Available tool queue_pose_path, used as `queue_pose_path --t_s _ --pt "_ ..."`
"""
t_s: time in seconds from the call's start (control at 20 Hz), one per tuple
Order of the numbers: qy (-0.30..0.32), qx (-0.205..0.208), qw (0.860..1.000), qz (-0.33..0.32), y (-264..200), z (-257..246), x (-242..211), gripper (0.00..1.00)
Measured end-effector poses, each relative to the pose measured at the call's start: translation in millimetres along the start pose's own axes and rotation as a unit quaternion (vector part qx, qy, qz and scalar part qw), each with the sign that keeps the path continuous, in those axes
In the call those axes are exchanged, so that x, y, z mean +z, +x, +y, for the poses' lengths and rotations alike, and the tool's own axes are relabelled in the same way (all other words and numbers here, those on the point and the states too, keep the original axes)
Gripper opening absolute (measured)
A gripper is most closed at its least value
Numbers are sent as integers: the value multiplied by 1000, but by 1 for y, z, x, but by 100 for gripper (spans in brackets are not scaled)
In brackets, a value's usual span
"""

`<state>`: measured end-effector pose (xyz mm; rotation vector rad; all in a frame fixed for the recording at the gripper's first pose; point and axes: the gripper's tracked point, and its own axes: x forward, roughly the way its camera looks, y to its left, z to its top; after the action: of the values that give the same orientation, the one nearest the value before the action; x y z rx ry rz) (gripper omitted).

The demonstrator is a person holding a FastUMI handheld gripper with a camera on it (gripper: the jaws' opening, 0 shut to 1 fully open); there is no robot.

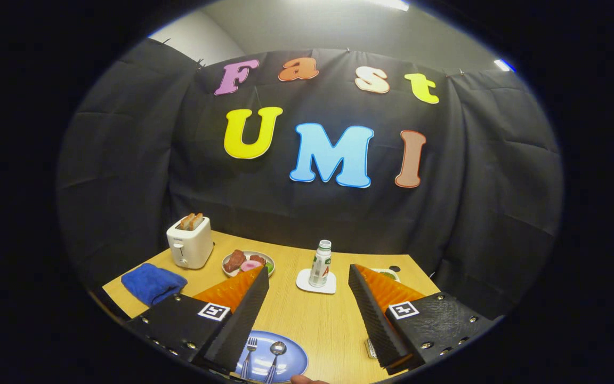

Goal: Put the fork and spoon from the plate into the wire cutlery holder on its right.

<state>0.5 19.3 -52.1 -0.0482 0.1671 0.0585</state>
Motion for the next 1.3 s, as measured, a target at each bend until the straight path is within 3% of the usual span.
queue_pose_path --t_s 0.55,0.95,1.3 --pt "-22 48 990 131 5 24 -84 93" --pt "-36 73 956 281 -3 36 -175 93" --pt "-51 96 932 346 -3 48 -218 93"
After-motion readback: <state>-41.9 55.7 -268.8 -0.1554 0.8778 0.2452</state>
